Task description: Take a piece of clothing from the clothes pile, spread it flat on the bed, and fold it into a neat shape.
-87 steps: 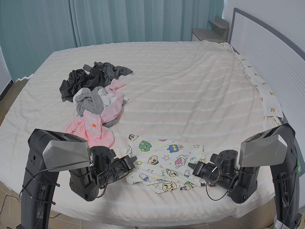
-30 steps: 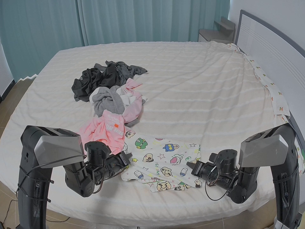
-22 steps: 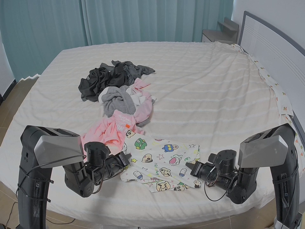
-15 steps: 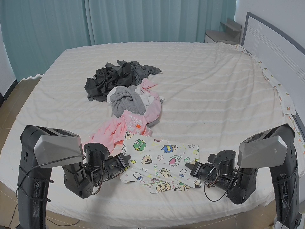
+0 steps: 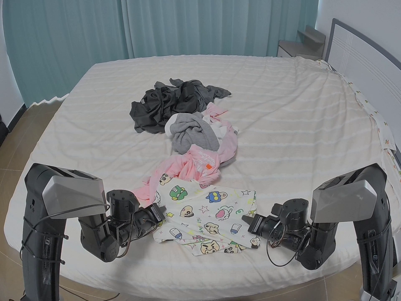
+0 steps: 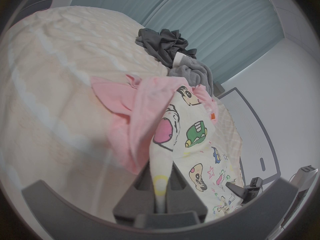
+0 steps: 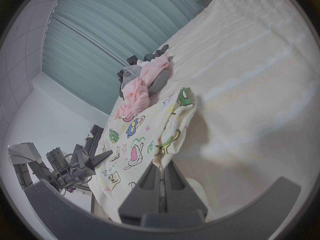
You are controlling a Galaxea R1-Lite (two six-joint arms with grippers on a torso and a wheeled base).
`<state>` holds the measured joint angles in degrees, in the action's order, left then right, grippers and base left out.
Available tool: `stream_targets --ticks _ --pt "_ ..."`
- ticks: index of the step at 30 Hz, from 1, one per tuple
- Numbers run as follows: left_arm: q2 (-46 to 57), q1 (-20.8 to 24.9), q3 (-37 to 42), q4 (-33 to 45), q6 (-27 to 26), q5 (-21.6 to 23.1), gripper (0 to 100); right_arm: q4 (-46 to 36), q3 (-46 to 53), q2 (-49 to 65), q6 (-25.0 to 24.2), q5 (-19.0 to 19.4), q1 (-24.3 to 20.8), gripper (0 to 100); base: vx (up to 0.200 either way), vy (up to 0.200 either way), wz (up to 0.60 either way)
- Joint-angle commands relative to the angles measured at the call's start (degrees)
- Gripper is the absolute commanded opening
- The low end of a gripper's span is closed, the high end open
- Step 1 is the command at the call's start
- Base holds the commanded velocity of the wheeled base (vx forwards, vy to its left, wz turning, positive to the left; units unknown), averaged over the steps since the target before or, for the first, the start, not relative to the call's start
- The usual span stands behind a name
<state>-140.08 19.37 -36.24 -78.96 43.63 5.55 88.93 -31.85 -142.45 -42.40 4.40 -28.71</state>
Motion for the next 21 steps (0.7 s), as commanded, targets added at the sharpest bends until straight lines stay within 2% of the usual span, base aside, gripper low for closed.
stream_targets --ticks 1,11,12,18,20,21 --pt "0.07 0.23 0.65 0.03 -0.12 0.17 0 0.81 0.13 -0.02 -0.05 0.08 -0.03 0 0.000 0.000 0.00" --pt "-0.02 0.76 1.44 0.03 -0.12 0.17 0 0.81 0.48 -0.20 -0.05 0.17 -0.03 0 0.000 0.000 0.00" --pt "-0.02 0.76 1.53 -0.06 -0.12 0.25 100 0.81 0.48 -0.20 -0.05 0.17 -0.03 100 0.000 0.000 0.00" --pt "0.07 0.84 2.93 -2.69 -0.21 0.34 100 0.81 0.74 0.68 -0.05 -0.09 0.32 100 0.000 0.000 0.00" --pt "0.42 0.76 3.64 -3.48 -0.30 0.34 100 0.81 1.09 1.47 -0.05 -0.80 0.41 100 0.000 0.000 0.00" --pt "2.09 0.49 4.87 -4.45 -0.30 0.43 100 0.81 2.06 3.58 0.04 -2.82 0.76 100 0.000 0.000 0.00"
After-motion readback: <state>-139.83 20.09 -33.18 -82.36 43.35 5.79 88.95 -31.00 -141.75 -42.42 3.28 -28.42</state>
